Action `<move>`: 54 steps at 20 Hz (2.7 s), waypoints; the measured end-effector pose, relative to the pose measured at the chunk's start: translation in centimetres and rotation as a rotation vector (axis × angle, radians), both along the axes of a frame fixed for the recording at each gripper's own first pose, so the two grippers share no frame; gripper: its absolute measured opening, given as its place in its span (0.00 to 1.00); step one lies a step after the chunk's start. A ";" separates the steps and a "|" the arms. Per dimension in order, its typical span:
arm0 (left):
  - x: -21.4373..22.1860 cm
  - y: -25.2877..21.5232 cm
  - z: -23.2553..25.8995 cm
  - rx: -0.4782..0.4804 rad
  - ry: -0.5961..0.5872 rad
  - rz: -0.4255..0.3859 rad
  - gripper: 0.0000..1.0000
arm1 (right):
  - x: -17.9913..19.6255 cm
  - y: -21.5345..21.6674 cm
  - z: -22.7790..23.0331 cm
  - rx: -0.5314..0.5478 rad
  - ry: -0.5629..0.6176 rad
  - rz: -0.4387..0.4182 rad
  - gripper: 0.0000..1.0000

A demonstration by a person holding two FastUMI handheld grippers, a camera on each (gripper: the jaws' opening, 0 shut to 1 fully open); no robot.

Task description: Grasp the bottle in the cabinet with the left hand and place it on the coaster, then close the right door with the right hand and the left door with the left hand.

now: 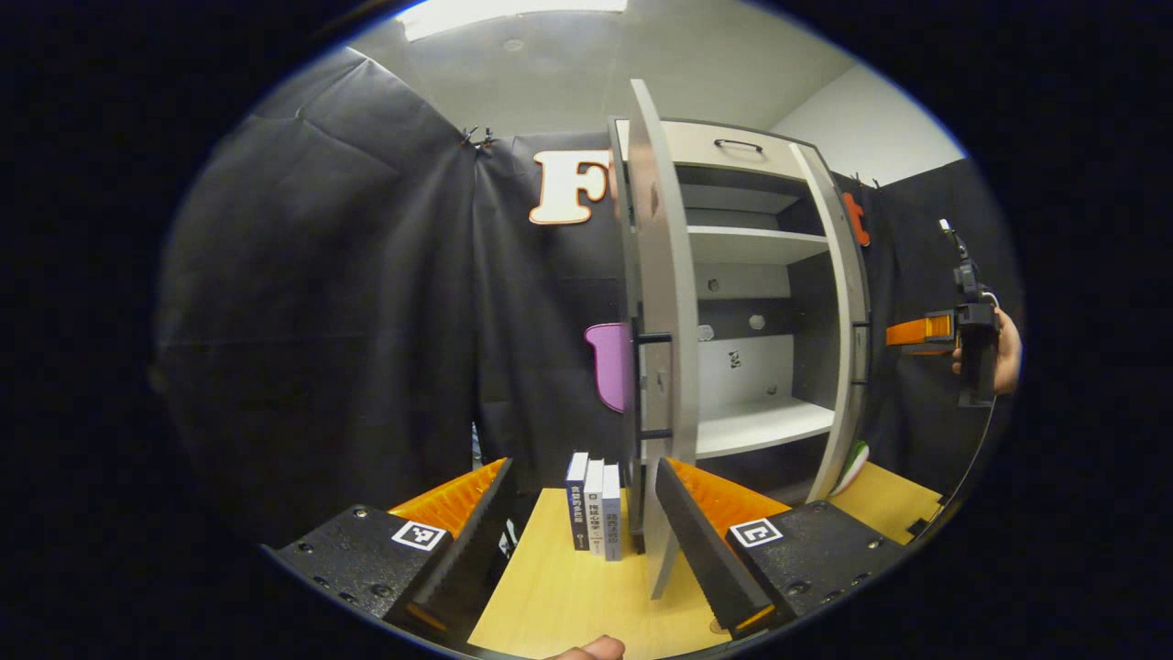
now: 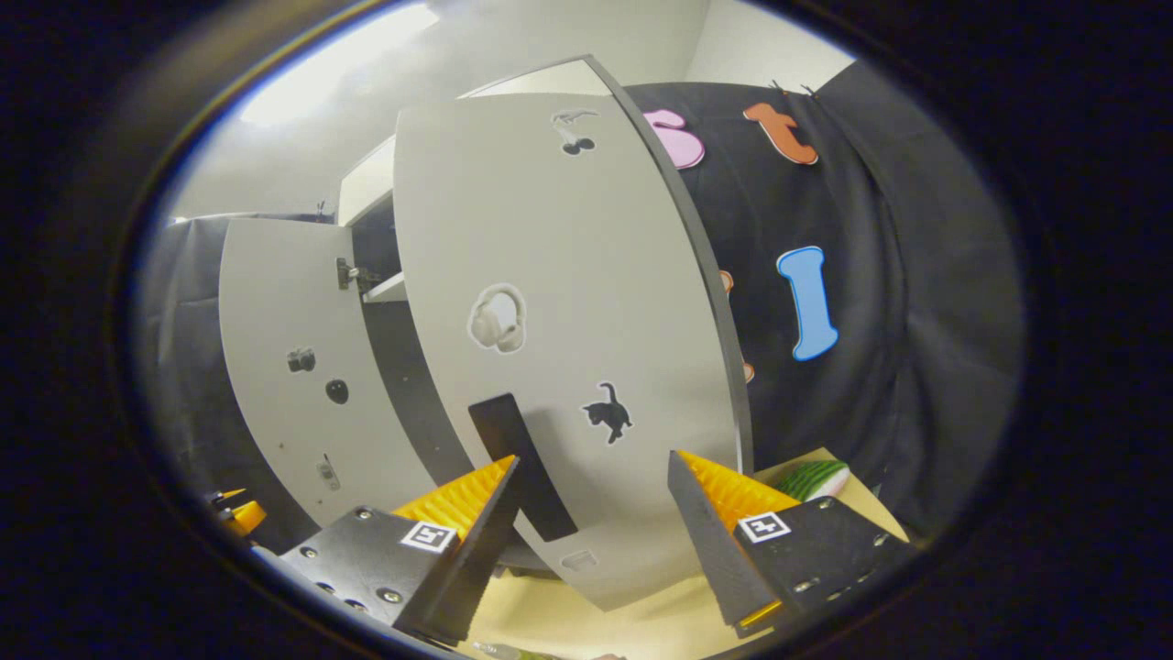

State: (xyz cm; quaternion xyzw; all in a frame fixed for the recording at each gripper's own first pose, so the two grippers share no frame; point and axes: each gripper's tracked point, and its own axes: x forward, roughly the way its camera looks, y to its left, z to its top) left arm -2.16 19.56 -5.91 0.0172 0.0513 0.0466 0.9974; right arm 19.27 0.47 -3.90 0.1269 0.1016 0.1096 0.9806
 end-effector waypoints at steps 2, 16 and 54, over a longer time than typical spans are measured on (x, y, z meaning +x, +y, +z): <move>0.8 1.3 -0.5 -0.006 0.013 0.023 0.97 | -0.2 0.1 0.2 -0.018 -0.019 0.009 0.96; 9.3 2.1 0.5 -0.089 0.025 0.024 0.96 | -5.5 -4.2 3.5 -0.189 -0.176 0.011 0.96; 13.5 -14.3 1.4 -0.013 0.030 -0.085 0.92 | -23.0 -7.7 2.6 -0.243 -0.143 -0.107 0.96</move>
